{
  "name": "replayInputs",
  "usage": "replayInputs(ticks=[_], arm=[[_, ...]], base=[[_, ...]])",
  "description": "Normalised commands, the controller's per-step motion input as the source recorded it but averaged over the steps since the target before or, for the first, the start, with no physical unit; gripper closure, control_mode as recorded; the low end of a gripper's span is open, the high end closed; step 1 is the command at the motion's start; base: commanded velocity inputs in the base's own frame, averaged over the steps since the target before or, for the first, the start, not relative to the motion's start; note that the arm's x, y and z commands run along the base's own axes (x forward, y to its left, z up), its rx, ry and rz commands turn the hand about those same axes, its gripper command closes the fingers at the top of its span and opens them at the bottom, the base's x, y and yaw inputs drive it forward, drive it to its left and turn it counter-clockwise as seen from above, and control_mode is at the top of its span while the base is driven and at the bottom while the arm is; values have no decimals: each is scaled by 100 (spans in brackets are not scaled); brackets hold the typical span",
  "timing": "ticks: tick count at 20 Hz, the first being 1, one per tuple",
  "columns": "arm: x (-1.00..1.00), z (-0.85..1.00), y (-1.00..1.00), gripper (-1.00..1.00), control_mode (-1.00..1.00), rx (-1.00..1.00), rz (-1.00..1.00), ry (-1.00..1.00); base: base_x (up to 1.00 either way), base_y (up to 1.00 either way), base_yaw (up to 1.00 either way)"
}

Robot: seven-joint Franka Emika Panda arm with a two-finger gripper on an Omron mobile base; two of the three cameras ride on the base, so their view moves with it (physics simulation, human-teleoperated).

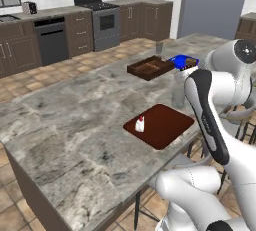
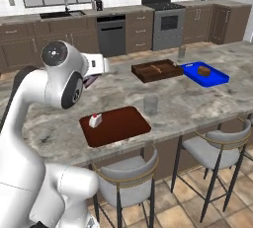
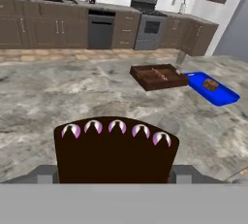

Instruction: Take the cakes from the fridge and place them on the empty tray on the dining counter.

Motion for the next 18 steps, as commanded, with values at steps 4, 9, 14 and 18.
replayInputs(ticks=[4, 9, 14, 18], arm=[[24, -64, -29, 100, -100, 0, 0, 10], [39, -54, -25, 100, -100, 0, 0, 17], [32, -49, -13, 100, -100, 0, 0, 16], [28, -62, 0, 100, -100, 0, 0, 15]], base=[[0, 0, 0], [0, 0, 0], [0, 0, 0], [0, 0, 0]])
